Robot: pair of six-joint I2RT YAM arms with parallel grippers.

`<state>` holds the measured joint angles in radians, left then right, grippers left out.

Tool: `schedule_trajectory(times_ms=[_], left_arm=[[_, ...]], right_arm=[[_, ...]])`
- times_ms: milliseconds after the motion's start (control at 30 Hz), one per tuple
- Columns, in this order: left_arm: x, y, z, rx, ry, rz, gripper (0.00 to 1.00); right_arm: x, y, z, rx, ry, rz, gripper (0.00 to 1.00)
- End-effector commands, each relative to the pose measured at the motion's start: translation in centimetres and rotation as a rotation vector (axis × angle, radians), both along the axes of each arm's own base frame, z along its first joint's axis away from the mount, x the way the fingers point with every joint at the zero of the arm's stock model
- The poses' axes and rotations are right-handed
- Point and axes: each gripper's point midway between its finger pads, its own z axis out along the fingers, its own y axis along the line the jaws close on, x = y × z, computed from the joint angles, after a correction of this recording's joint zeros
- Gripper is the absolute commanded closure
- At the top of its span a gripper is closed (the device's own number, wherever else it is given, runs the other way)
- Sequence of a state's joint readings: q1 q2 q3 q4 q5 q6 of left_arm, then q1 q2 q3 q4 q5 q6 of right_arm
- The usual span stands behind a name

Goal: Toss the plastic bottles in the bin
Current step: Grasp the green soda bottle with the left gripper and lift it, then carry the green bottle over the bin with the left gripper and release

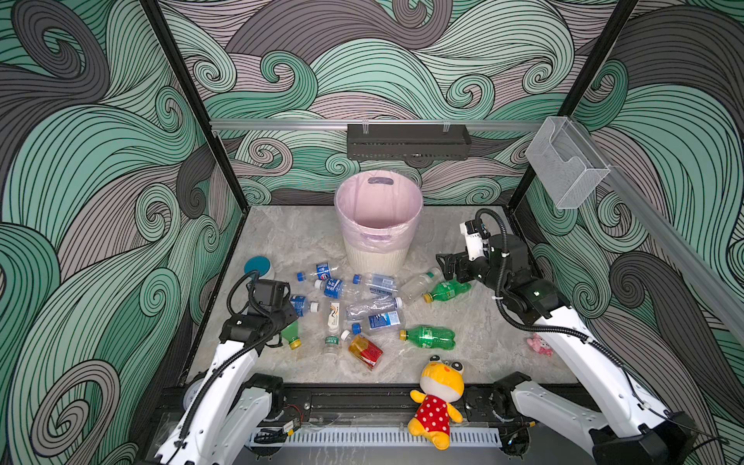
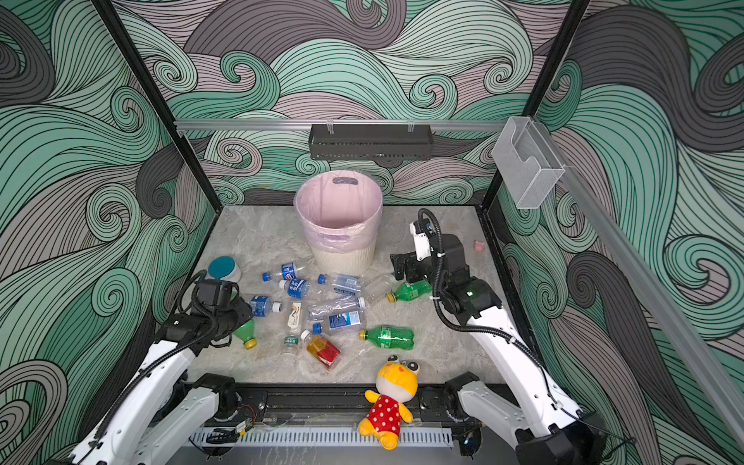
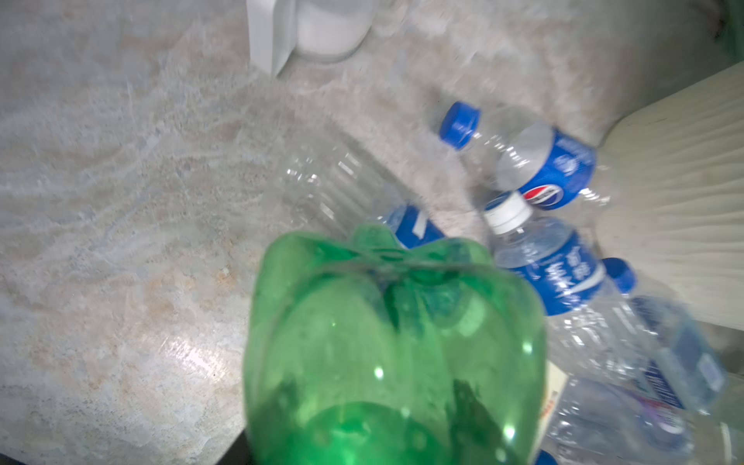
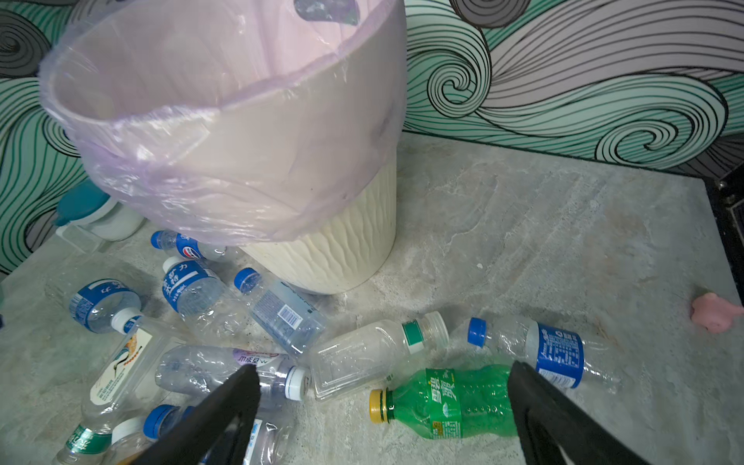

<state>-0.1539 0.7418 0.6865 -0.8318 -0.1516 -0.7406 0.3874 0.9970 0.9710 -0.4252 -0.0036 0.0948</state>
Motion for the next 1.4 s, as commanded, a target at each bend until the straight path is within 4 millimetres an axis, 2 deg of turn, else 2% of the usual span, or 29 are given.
schedule_trajectory(times_ms=[0,167,300,367,533,633,667,700,733,767,833,933,1033,1067,1267,1367], left_arm=[[0.1,-1.0,3.2,0.040,-0.068,-0.155,0.50],[1.4,-3.4,6.9,0.052,-0.209,-0.367,0.50],[2.4,-5.0,9.8,0.046,-0.304,-0.471,0.50],[3.7,-5.9,12.6,0.039,-0.367,-0.516,0.50],[9.7,-9.7,22.4,0.049,-0.511,-0.669,0.50],[14.9,-14.5,28.8,0.023,-0.618,-0.777,0.51],[16.8,-16.0,29.7,0.002,-0.619,-0.804,0.52],[18.8,-17.6,30.9,-0.015,-0.623,-0.824,0.45],[20.4,-19.0,31.5,-0.023,-0.615,-0.850,0.29],[21.7,-19.8,31.6,-0.028,-0.603,-0.858,0.20],[23.4,-20.9,31.3,-0.057,-0.573,-0.862,0.10],[23.2,-21.0,30.1,-0.063,-0.523,-0.866,0.07],[21.9,-19.6,29.6,-0.012,-0.547,-0.840,0.06],[21.1,-19.1,29.5,0.006,-0.570,-0.830,0.01],[15.0,-14.3,28.7,0.100,-0.597,-0.734,0.01],[12.2,-12.4,26.9,0.132,-0.569,-0.707,0.01]], right_arm=[[-0.4,-2.8,-2.1,-0.003,0.038,-0.163,0.04],[-1.9,-3.9,-5.6,0.000,0.110,-0.218,0.04],[-2.7,-4.2,-7.0,0.001,0.143,-0.230,0.05],[-3.0,-4.4,-7.3,-0.001,0.146,-0.236,0.05],[-3.2,-4.7,-7.3,-0.012,0.139,-0.244,0.06],[-3.4,-5.0,-7.3,-0.009,0.157,-0.262,0.06],[-3.6,-5.1,-7.4,-0.009,0.170,-0.272,0.06],[-3.7,-5.3,-7.4,-0.005,0.176,-0.283,0.06],[-3.9,-5.4,-7.5,-0.001,0.183,-0.294,0.06],[-4.0,-5.5,-7.4,0.003,0.185,-0.298,0.06],[-4.5,-5.8,-7.2,0.006,0.189,-0.307,0.06],[-5.1,-6.8,-7.0,-0.020,0.183,-0.338,0.05],[-5.4,-8.0,-7.3,-0.025,0.189,-0.396,0.05],[-5.4,-8.3,-7.4,-0.010,0.196,-0.416,0.06],[-4.5,-9.4,-8.2,0.031,0.255,-0.476,0.08],[-4.0,-9.8,-8.2,0.025,0.266,-0.493,0.07]])
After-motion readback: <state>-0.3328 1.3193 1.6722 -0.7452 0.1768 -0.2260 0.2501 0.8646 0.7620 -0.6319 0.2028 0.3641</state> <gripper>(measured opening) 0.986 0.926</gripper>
